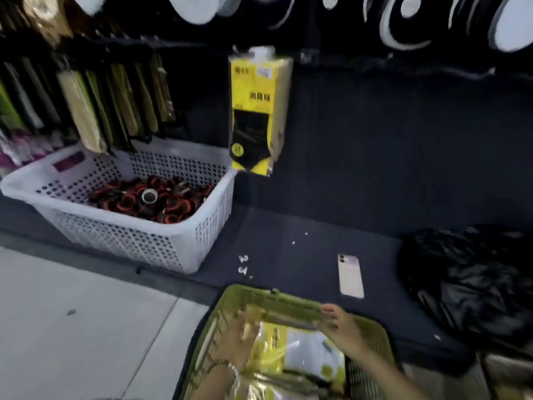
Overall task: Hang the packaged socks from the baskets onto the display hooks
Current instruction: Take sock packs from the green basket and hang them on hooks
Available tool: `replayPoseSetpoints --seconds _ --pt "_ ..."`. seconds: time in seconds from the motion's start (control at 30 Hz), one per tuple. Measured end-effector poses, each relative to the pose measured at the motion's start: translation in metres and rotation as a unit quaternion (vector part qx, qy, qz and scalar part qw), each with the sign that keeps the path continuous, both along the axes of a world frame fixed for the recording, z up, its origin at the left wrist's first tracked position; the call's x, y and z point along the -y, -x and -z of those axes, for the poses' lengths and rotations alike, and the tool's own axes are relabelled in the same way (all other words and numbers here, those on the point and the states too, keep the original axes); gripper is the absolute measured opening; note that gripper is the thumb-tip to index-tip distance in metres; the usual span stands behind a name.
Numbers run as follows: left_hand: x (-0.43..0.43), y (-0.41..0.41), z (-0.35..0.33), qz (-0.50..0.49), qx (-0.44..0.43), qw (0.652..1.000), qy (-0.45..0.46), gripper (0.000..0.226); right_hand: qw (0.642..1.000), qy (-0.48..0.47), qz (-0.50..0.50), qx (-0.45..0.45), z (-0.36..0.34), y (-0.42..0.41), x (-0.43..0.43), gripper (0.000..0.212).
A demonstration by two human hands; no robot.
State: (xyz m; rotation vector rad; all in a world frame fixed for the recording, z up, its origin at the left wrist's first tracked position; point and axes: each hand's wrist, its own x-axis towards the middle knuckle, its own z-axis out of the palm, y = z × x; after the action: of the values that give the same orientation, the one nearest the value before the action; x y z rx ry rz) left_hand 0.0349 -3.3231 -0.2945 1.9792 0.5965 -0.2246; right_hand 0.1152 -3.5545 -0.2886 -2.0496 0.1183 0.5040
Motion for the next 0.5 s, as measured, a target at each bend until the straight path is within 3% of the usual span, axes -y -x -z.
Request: replayPoseSetpoints --seconds 0.1,0.2,0.27,0.37,0.43,0.5 --pt "0.013 0.037 0.039 0.083 -0.096 0.988 -0.091 0.075 0.993 0.056 0.049 -0.09 0.064 0.052 0.039 0.04" --pt "0.015 0.051 0.054 0.116 -0.125 0.982 -0.086 0.078 0.982 0.075 0.104 -0.14 0.088 0.084 0.058 0.042" --pt "0.017 0.054 0.06 0.106 -0.142 0.983 -0.055 0.069 0.968 0.058 0.107 -0.218 0.093 0.098 0.058 0.045" --pt "0.023 0.056 0.07 0.088 -0.204 0.975 -0.008 0.034 0.936 0.045 0.075 -0.34 0.098 0.119 0.054 0.046" --pt "0.029 0.056 0.071 0.081 -0.239 0.968 -0.002 0.043 0.939 0.054 0.067 -0.332 0.104 0.127 0.05 0.042" --pt "0.03 0.059 0.07 0.078 -0.235 0.969 0.01 0.07 0.948 0.08 0.09 -0.293 0.105 0.132 0.046 0.045"
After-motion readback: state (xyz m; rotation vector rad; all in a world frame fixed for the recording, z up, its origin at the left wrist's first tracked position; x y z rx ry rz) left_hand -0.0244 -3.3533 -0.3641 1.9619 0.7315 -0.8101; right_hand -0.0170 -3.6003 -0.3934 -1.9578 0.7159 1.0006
